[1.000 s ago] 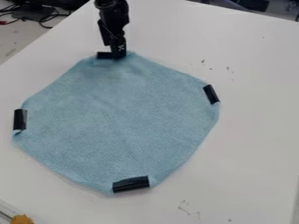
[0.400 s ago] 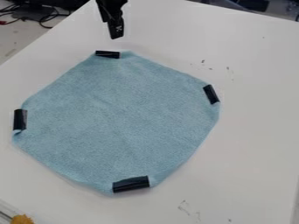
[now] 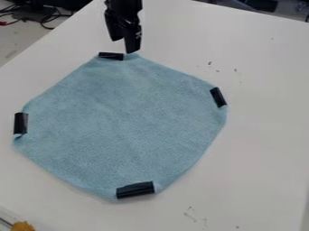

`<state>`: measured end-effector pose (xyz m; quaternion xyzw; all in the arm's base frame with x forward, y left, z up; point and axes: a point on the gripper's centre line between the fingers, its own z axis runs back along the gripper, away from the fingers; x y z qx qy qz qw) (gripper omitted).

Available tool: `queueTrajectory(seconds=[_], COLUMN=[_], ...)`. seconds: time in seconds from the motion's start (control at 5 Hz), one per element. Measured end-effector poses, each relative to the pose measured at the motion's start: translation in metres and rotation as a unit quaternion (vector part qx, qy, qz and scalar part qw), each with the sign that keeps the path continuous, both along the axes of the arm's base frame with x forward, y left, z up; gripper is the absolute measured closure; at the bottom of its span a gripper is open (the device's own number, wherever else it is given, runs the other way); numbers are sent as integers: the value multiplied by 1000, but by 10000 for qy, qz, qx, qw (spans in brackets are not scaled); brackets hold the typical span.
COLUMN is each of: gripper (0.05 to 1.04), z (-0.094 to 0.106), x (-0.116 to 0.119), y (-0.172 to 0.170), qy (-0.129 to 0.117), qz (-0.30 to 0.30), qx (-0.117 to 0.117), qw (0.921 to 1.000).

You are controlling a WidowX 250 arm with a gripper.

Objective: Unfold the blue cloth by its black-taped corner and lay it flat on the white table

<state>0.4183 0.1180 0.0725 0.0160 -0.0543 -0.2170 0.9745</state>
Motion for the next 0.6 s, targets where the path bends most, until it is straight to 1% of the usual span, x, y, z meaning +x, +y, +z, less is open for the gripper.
queueTrajectory(seconds=[0.2,0.4,0.6], gripper=[82,82,82], z=[16,21,12], x=[-44,-84,-115], y=[-39,-78,-97], qy=[-297,-600,-673], qz=[737,1295,1608], qx=[-101,10,-15], qw=[9968,9898,9847])
